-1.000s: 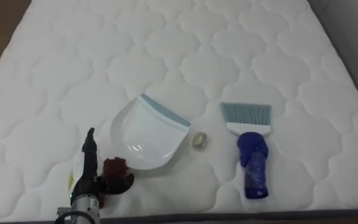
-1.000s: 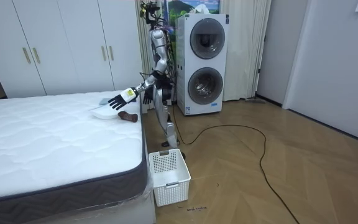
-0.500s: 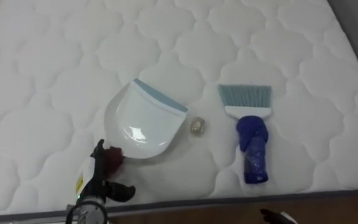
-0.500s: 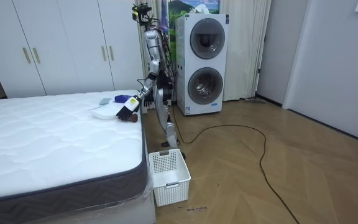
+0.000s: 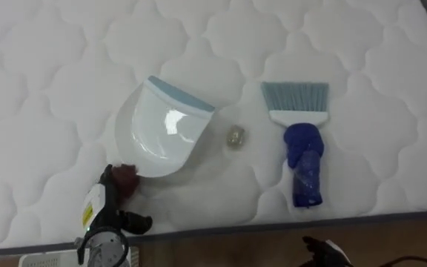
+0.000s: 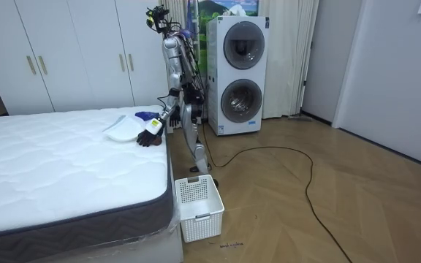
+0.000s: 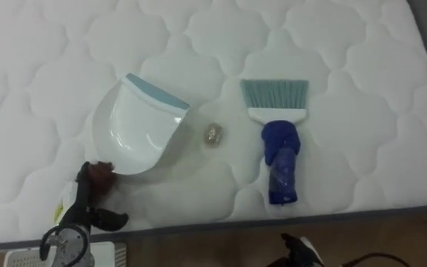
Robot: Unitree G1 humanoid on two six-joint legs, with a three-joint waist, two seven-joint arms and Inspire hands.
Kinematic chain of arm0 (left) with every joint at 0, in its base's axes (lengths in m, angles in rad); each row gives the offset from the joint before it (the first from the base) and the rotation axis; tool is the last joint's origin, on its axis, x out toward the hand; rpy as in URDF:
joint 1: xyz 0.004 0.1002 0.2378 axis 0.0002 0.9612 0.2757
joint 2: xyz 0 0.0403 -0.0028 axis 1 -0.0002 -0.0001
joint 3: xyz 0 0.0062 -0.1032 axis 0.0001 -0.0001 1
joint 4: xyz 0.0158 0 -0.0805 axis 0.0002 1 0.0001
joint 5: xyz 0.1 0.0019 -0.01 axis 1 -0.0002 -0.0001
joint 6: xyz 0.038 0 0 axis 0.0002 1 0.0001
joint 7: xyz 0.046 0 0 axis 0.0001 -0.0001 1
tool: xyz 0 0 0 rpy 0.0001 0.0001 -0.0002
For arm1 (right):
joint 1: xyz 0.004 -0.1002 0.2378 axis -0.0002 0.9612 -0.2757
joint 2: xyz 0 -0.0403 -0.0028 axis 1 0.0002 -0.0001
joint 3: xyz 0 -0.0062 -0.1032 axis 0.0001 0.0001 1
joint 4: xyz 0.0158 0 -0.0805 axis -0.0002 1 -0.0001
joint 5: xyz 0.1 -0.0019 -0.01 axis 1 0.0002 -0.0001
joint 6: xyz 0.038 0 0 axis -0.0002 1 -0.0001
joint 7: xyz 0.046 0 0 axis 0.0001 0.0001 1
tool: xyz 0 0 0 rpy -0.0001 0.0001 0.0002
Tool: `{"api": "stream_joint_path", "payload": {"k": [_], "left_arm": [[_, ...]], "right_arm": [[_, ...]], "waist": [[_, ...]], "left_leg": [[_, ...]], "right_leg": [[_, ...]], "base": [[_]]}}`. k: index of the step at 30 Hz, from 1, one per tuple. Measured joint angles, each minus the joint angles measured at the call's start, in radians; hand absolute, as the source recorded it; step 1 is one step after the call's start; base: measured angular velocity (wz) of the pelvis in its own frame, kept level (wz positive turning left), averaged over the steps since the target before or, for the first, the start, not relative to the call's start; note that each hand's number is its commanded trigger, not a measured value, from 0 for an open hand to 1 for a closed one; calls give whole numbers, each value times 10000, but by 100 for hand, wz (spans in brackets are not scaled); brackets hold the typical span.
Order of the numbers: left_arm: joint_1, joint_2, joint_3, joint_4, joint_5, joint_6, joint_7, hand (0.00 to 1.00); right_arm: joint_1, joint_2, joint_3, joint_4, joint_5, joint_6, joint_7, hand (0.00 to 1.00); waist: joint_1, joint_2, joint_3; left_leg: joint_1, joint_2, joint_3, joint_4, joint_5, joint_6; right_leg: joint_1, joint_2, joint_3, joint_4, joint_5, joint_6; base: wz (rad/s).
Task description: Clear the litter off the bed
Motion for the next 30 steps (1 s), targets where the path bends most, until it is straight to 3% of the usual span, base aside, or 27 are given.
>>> {"api": "stream_joint_path", "payload": {"k": [3, 4, 5, 6, 7, 8, 12, 14, 20, 25, 30], "left_arm": [[-165, -148, -15, 219, 5, 153, 124, 0], [-190, -132, 38, 225, 14, 201, 244, 0], [-256, -7, 365, 177, 7, 214, 416, 0], [-327, 9, 471, 210, -8, 257, 495, 4], [-354, -104, 516, 315, -14, 339, 552, 55], [-420, -101, 476, 326, -136, 361, 566, 97], [-880, -132, 347, 375, -303, 522, 703, 100], [-1173, -62, 358, 452, -307, 588, 728, 100], [-1531, 286, 397, 734, -887, 888, 686, 100], [-1588, 263, 412, 844, -887, 1213, 631, 100], [-1766, 289, 417, 886, -883, 1270, 600, 100]], "right_arm": [[-4, 1, -12, -38, 173, -11, -279, 0], [-39, -28, -28, -231, 396, -38, -470, 0], [-242, 18, 31, -316, 382, -37, -618, 0], [-312, -35, 73, -323, 385, -36, -704, 0], [-232, -50, 71, -298, 405, 2, -882, 0], [-177, -88, -8, -319, 516, 1, -991, 0], [-204, -26, 10, -490, 552, 12, -1075, 0], [-164, -20, 23, -673, 608, 90, -1078, 0], [-186, -28, 275, -703, 808, 208, -944, 0], [-213, -53, 272, -742, 1085, 194, -942, 0], [-189, -116, 250, -1002, 1089, 203, -939, 0]], "waist": [[16, -16, 15], [74, -45, 125], [116, -370, 111], [35, -278, 228], [-106, -1, 223], [-194, 30, 230], [-316, 9, 231], [-349, -10, 219], [-484, -9, 174], [-596, 6, 148], [-632, 22, 142]], "left_leg": [[43, 56, -380, 8, 11, 18], [19, 60, -1083, 90, 7, 29], [-426, -87, -1015, 659, -78, 0], [-636, -77, -946, 1052, -234, -62], [-925, -20, -678, 1303, -337, -89], [-957, 7, -393, 1194, -286, -105], [-1203, 89, 324, 1245, -268, -94], [-1298, 91, 548, 1420, -301, 40], [-1416, -23, 566, 1664, -372, 191], [-1833, -23, 563, 2232, -501, 282], [-2195, 10, 548, 2606, -579, 299]], "right_leg": [[-711, -189, -528, 1293, -11, -12], [-1324, -128, -527, 1311, -310, -117], [-1725, -155, -523, -38, 728, -449], [-1806, -189, -708, -9, 1064, -577], [-1745, -155, -893, -52, 1109, -607], [-1749, -126, -847, -32, 1108, -607], [-1999, -97, -890, 67, 1090, -624], [-2019, -123, -838, 160, 1122, -576], [-2021, -203, -728, 222, 1406, -460], [-2323, -250, -667, 536, 1446, -480], [-2594, -262, -680, 720, 1468, -488]], "base": [[-9], [-45], [-36], [4], [38], [35], [21], [9], [0], [0], [0]]}}
